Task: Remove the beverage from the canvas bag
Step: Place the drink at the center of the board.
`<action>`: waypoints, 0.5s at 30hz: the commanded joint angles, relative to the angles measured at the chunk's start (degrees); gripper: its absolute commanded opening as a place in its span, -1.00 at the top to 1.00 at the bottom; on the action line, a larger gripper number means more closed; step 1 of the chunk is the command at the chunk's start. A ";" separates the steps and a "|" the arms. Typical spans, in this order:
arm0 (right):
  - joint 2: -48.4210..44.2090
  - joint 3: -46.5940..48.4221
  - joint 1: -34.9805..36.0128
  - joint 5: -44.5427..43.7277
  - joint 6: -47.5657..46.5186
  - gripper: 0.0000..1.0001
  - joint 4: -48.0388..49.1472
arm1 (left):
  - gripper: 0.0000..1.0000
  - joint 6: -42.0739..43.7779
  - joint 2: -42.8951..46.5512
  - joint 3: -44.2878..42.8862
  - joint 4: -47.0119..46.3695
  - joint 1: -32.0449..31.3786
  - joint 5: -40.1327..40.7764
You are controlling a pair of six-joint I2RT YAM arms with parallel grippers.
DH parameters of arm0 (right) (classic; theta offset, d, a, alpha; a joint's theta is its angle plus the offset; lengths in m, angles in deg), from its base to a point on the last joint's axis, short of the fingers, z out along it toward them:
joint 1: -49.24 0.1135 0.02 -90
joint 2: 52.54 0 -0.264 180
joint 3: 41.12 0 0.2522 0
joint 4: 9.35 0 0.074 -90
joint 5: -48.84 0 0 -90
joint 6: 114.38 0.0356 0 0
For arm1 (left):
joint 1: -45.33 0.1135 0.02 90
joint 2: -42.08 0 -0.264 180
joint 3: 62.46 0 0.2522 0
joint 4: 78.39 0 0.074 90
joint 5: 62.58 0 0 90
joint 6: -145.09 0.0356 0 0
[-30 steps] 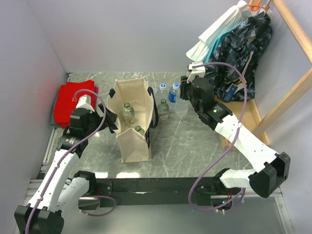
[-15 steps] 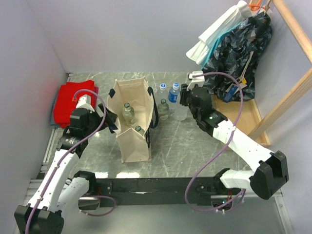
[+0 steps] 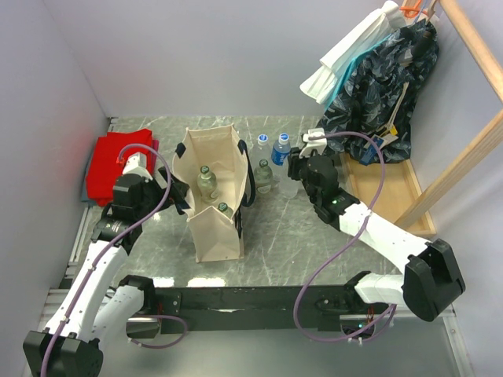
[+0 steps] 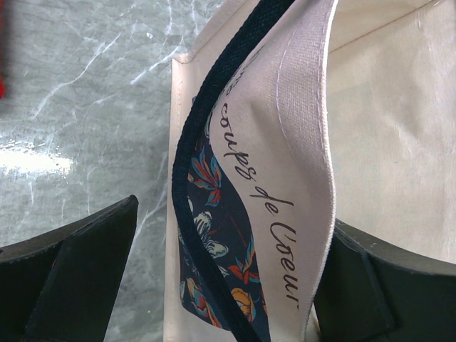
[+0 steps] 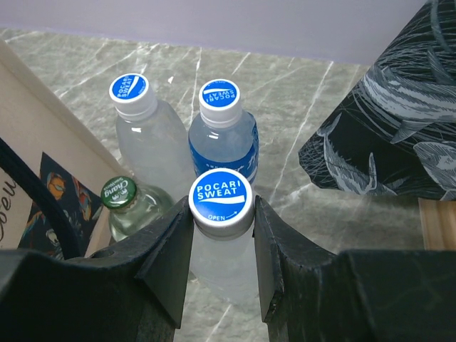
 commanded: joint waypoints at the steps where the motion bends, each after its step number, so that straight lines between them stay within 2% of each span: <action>1: -2.76 0.37 -0.17 -0.60 -1.08 1.00 17.38 | -0.99 1.71 -0.87 -1.54 0.14 -0.15 0.95; 5: -1.97 -1.39 -0.26 -0.51 -1.26 1.00 22.03 | -0.99 1.62 -0.43 -1.27 0.05 -0.15 1.48; 15: 0.93 -1.04 -0.26 -0.51 -0.91 1.00 23.98 | -0.99 1.89 -1.04 -1.71 0.23 -0.15 1.92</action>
